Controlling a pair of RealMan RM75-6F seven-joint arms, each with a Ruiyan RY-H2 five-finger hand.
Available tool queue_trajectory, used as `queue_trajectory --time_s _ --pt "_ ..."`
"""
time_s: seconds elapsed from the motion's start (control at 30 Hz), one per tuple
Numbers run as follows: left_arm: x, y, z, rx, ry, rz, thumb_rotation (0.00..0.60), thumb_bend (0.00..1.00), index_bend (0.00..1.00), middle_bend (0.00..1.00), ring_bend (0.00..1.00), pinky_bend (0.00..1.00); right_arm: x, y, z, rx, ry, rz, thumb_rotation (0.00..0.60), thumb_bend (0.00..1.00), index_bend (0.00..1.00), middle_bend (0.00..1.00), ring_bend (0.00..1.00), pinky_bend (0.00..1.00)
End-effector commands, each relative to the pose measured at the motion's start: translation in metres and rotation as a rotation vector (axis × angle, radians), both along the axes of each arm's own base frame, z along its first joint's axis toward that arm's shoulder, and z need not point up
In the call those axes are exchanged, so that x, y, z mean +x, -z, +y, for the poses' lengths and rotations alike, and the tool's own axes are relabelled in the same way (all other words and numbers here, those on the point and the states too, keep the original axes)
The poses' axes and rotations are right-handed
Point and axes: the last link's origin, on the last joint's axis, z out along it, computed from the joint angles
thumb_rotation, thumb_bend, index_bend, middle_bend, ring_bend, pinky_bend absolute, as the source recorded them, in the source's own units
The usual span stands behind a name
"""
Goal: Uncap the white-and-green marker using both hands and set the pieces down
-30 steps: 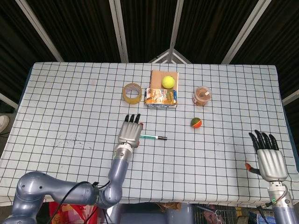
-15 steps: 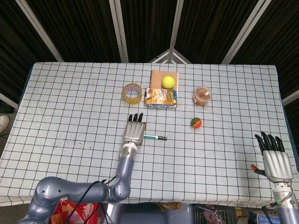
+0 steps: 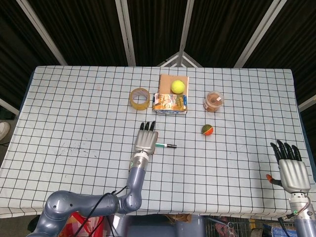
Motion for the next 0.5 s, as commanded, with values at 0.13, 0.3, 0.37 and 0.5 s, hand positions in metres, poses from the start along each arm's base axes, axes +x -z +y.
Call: queue_trajectory --time_s 0.13,0.3,0.37,0.5 --pt "0.0037 0.0038 -0.0012 -0.002 0.010 -0.013 0.600 0.46 0.51 0.00 0.00 0.00 -0.0029 0.0007 0.0000 -0.001 0.005 -0.005 0.600 0.18 0.11 0.05 0.00 0.04" --pt "0.0045 0.0019 -0.0018 0.013 0.016 0.016 0.600 0.47 0.53 0.01 0.00 0.00 -0.0046 0.0020 -0.0001 0.001 0.005 -0.006 0.600 0.18 0.11 0.05 0.00 0.04" --pt "0.0044 0.0009 -0.0020 0.014 0.010 0.012 0.600 0.47 0.54 0.02 0.00 0.00 -0.0049 0.0027 -0.0005 0.002 0.004 -0.009 0.600 0.18 0.11 0.05 0.00 0.04" --pt "0.0017 -0.0003 -0.0014 0.019 -0.001 0.015 0.600 0.47 0.55 0.03 0.00 0.00 -0.0055 0.0036 -0.0003 0.006 0.001 -0.006 0.600 0.18 0.12 0.05 0.00 0.04"
